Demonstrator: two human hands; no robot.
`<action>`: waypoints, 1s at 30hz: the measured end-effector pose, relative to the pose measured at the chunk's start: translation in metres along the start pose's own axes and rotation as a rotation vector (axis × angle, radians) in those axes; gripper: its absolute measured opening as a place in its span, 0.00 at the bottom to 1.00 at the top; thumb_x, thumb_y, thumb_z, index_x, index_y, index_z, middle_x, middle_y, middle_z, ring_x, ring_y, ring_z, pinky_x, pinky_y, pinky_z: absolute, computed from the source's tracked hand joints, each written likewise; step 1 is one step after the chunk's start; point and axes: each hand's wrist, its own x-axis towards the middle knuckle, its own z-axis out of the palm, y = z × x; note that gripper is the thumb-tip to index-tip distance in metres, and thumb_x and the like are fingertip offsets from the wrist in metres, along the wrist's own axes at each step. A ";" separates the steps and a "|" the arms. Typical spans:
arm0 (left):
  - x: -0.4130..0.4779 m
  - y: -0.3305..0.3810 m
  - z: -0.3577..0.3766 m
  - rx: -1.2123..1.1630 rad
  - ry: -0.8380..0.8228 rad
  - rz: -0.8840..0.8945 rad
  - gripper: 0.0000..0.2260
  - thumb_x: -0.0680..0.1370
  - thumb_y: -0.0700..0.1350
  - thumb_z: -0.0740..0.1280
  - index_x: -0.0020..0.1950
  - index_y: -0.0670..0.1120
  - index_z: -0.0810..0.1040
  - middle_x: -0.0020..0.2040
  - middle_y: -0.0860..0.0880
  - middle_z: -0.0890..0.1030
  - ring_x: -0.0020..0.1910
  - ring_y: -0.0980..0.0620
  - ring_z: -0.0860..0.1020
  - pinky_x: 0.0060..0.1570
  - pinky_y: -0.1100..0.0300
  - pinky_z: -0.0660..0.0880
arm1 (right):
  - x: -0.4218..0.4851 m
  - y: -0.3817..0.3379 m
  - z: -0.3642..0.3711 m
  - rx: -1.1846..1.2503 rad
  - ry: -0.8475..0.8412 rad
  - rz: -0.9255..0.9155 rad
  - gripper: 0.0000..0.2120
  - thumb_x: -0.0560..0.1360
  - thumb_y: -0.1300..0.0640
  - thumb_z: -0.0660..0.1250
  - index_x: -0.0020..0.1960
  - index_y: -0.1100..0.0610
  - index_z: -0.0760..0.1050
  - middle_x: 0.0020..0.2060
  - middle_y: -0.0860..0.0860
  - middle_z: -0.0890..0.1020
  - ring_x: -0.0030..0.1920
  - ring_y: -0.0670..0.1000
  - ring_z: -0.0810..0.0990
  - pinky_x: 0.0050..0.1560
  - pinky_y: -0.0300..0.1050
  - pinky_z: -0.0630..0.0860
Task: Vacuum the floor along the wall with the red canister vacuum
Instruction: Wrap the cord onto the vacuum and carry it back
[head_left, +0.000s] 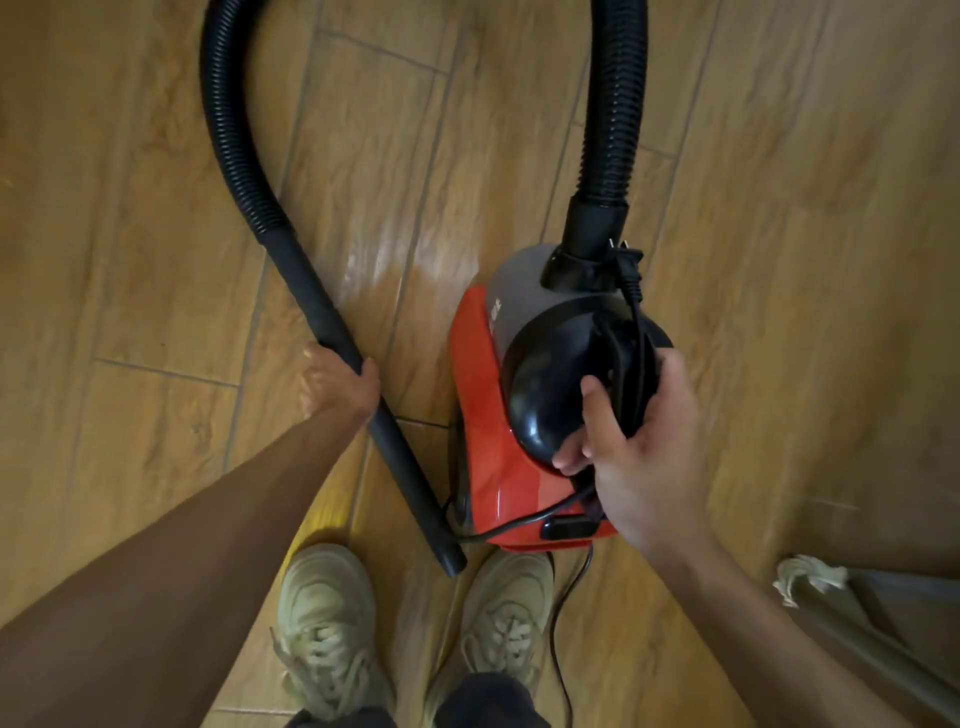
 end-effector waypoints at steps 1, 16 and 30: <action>-0.004 -0.003 -0.006 -0.025 0.005 0.010 0.23 0.79 0.46 0.67 0.67 0.36 0.63 0.62 0.33 0.75 0.61 0.33 0.76 0.59 0.41 0.74 | -0.001 -0.003 0.000 0.030 -0.011 0.023 0.06 0.82 0.63 0.64 0.52 0.54 0.69 0.25 0.53 0.79 0.24 0.55 0.81 0.27 0.48 0.80; -0.105 -0.019 -0.215 0.028 0.115 0.384 0.17 0.82 0.47 0.62 0.65 0.38 0.65 0.55 0.36 0.76 0.51 0.35 0.77 0.50 0.40 0.76 | -0.036 -0.063 -0.005 -0.003 -0.046 0.087 0.13 0.81 0.50 0.66 0.38 0.49 0.71 0.24 0.51 0.71 0.23 0.52 0.70 0.27 0.49 0.70; -0.323 -0.009 -0.438 -0.272 0.252 0.484 0.20 0.79 0.45 0.68 0.68 0.51 0.65 0.49 0.44 0.82 0.40 0.43 0.82 0.39 0.47 0.80 | -0.196 -0.324 -0.102 -0.126 0.203 -0.183 0.11 0.81 0.53 0.65 0.60 0.52 0.64 0.41 0.44 0.79 0.36 0.42 0.82 0.33 0.44 0.79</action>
